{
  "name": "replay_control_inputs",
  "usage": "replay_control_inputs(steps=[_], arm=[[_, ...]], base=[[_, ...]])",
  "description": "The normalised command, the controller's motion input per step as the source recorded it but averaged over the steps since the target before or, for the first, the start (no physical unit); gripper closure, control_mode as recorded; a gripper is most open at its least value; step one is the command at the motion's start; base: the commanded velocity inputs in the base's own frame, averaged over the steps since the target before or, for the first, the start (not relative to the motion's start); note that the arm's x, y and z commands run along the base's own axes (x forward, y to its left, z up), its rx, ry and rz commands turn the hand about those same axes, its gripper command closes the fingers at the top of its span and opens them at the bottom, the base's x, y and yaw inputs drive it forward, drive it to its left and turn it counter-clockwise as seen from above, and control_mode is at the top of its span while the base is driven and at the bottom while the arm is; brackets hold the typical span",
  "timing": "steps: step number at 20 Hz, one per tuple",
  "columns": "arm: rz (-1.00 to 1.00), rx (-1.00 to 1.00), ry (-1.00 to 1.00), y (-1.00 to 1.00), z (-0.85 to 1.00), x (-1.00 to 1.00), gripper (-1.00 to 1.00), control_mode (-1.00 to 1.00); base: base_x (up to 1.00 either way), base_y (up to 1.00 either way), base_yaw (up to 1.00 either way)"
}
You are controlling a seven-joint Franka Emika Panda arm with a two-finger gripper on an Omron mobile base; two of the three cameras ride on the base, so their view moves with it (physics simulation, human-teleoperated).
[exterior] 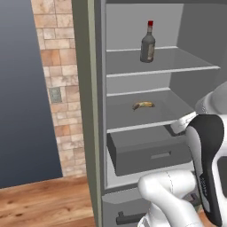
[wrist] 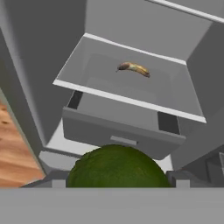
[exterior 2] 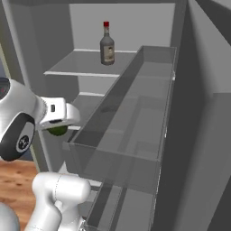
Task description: Place the liquor on the top shelf of the fridge to keep it out of children's reach, and place the banana and lime on lower shelves for easy access.
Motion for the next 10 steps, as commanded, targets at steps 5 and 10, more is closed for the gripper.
replay_control_inputs(steps=[5,10], arm=[[0.00,0.00,0.00,-0.16,-0.31,0.51,1.00,-1.00],[0.00,0.00,0.00,-0.15,-0.43,0.49,1.00,-1.00]], base=[[0.00,0.00,0.00],[0.00,0.00,0.00]])
